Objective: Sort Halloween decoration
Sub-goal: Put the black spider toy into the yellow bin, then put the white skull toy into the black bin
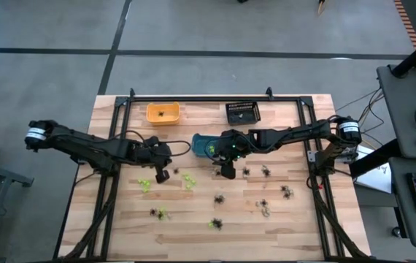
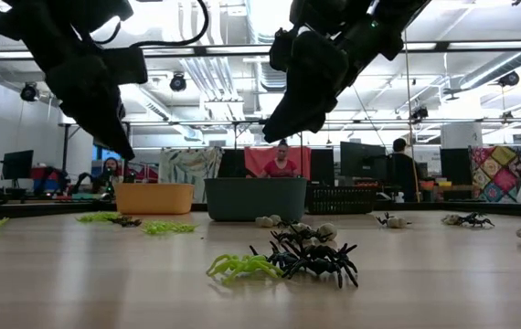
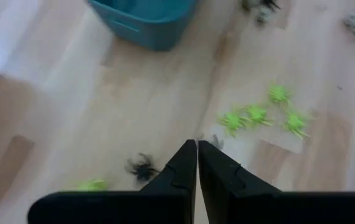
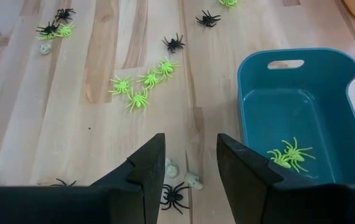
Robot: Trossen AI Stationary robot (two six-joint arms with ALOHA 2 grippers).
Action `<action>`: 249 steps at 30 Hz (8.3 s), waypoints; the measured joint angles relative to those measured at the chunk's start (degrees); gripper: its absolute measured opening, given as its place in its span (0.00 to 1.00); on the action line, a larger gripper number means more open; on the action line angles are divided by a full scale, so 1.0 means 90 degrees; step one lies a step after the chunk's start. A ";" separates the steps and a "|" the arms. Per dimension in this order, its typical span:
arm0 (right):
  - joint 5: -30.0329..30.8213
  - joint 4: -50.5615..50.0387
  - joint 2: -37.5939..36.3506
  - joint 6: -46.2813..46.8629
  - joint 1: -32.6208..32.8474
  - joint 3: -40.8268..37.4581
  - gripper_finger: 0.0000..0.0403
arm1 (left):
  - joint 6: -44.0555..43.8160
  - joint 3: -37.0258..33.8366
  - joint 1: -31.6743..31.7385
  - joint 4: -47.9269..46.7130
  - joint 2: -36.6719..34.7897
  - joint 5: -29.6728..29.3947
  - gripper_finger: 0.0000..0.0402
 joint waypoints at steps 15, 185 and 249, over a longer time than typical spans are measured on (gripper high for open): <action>-0.0005 0.0003 0.0000 -0.0034 0.0018 -0.0005 0.33 | 0.0544 -0.0005 -0.0190 0.0676 0.1467 0.0299 0.23; 0.0656 -0.4653 -0.0759 0.1377 0.1524 0.0056 0.33 | 0.1933 0.0640 0.0998 0.3145 -0.0555 0.0554 0.33; 0.1651 -0.2324 0.0143 0.1783 0.1709 -0.1154 0.04 | 0.2151 0.0517 0.1001 0.3210 -0.0550 0.0555 0.33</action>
